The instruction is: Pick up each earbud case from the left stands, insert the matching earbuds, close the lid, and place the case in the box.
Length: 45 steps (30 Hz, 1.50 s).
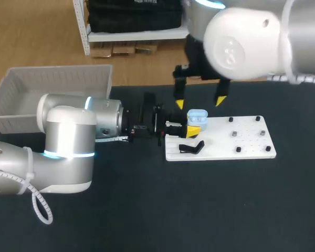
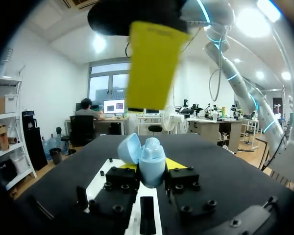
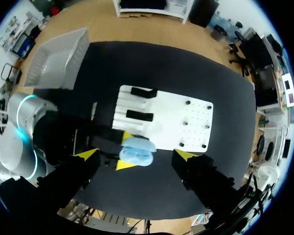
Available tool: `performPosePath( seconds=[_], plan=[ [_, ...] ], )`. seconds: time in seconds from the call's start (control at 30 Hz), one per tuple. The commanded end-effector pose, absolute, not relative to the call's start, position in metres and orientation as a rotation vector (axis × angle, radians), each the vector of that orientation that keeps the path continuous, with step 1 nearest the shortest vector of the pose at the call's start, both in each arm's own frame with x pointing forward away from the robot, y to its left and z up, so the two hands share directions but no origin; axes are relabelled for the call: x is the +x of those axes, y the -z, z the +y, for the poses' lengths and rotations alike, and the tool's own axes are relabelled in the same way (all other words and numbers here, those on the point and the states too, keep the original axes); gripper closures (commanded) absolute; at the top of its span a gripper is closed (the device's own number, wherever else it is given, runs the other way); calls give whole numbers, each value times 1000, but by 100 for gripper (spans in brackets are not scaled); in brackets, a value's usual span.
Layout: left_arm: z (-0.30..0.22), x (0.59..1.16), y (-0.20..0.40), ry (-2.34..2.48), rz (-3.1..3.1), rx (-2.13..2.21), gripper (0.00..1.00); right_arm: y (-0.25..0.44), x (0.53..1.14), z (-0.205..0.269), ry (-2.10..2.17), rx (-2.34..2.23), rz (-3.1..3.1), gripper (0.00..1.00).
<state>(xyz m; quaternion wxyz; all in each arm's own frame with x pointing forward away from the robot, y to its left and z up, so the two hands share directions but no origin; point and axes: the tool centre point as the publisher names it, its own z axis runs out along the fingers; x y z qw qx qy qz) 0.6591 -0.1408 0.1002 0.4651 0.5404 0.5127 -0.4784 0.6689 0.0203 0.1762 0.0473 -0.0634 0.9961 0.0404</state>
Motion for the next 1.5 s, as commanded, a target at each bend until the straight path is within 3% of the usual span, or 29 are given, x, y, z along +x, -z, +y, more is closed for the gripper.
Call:
performPosePath(
  seconds=[0.03, 0.37, 0.8, 1.17, 1.5],
  plan=[
    [-141, 660, -100, 1176, 1258, 1327, 100, -174, 687, 4, -145, -92, 3037, 0],
    [-141, 660, -100, 1176, 1258, 1327, 100, -147, 721, -23, -129, 163, 3073, 0],
    [-141, 660, -100, 1176, 1258, 1327, 100, -122, 696, -30, -121, 162, 3163, 0],
    [-141, 660, -100, 1176, 1258, 1327, 100, -129, 660, -30, -159, 119, 3194, 0],
    [-136, 661, -104, 1162, 1262, 1325, 100, -181, 660, -53, -259, 146, 2917, 0]
  ],
)
